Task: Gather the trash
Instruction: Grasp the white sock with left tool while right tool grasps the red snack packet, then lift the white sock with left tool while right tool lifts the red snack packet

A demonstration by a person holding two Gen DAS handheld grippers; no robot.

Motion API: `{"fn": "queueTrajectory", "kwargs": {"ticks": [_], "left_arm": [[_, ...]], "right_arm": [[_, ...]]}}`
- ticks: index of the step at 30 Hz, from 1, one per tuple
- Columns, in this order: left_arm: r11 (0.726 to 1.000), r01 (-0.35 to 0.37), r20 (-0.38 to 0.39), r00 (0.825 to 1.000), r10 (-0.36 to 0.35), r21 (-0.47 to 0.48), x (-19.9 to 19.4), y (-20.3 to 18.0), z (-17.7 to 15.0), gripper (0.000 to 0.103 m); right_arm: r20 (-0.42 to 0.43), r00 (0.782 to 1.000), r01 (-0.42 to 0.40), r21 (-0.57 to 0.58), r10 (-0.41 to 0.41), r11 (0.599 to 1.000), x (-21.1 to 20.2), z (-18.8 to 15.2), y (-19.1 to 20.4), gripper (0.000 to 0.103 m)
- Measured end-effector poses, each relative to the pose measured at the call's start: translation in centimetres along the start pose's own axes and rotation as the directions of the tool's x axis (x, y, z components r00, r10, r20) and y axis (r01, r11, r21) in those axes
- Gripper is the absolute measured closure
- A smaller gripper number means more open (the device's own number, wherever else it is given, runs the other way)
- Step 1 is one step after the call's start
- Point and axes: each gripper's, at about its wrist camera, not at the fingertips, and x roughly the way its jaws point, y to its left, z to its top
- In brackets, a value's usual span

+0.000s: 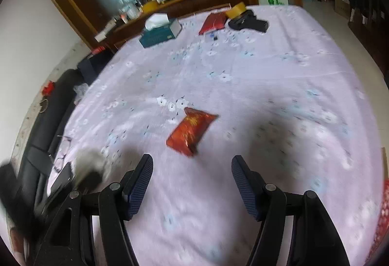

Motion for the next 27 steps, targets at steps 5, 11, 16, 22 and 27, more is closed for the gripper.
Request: {"fn": "queueTrajectory", "kwargs": {"ticks": [5, 11, 16, 22, 27], "left_arm": [[1.000, -0.002, 0.010, 1.000, 0.002, -0.010, -0.8, 1.1, -1.3, 0.074], [1.000, -0.006, -0.001, 1.000, 0.006, -0.019, -0.3, 1.7, -2.1, 0.074], [1.000, -0.017, 0.006, 1.000, 0.017, -0.010, -0.4, 1.6, -2.6, 0.074], [1.000, -0.023, 0.024, 0.999, 0.022, 0.017, -0.6, -0.2, -3.3, 0.074], [0.998, -0.040, 0.055, 0.998, 0.037, 0.056, -1.0, -2.2, -4.1, 0.074]], "right_arm": [[-0.054, 0.997, 0.062, -0.003, -0.063, 0.998, 4.9, 1.9, 1.8, 0.035], [-0.093, 0.984, 0.151, -0.025, -0.153, 0.988, 8.7, 2.7, 2.9, 0.052], [-0.072, 0.982, 0.170, -0.041, -0.172, 0.985, 8.5, 1.9, 2.6, 0.069], [0.038, 0.993, 0.117, -0.091, -0.114, 0.989, 3.3, -1.7, 2.8, 0.069], [0.169, 0.975, 0.170, -0.170, -0.142, 0.971, -1.6, -6.0, 3.3, 0.068]]}}
